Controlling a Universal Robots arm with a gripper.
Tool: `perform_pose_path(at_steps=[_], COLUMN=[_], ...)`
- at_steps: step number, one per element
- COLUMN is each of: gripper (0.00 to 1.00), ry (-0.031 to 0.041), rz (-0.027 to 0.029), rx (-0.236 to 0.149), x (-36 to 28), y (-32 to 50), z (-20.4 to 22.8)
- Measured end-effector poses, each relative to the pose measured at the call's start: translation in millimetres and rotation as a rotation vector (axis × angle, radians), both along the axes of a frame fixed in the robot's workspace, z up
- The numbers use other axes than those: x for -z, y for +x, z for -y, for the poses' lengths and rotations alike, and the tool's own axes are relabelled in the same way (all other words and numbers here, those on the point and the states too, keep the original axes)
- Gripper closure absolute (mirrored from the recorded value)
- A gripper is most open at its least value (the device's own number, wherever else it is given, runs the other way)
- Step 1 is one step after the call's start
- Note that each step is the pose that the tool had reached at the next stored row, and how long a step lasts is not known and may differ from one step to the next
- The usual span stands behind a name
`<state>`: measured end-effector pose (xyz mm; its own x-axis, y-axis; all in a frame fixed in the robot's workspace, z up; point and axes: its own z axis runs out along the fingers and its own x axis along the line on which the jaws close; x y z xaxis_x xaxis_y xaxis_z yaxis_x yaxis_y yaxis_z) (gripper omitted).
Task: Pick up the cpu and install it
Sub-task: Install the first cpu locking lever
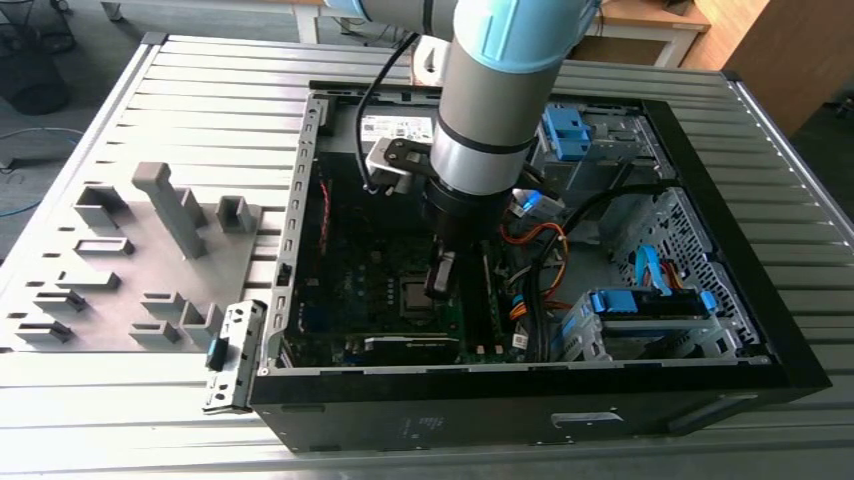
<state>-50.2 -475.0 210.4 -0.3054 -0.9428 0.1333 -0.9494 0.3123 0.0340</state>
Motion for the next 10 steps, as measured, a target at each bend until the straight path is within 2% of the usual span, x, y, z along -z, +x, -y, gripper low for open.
perform_pose_path(at_steps=[5, 10], gripper=[0.89, 0.89], ry=[-0.0018, -0.0072], rz=[0.0, 0.0], rx=[0.028, 0.054], x=[0.7, 1.2], y=[0.5, 3.6], z=[-1.4, -2.1])
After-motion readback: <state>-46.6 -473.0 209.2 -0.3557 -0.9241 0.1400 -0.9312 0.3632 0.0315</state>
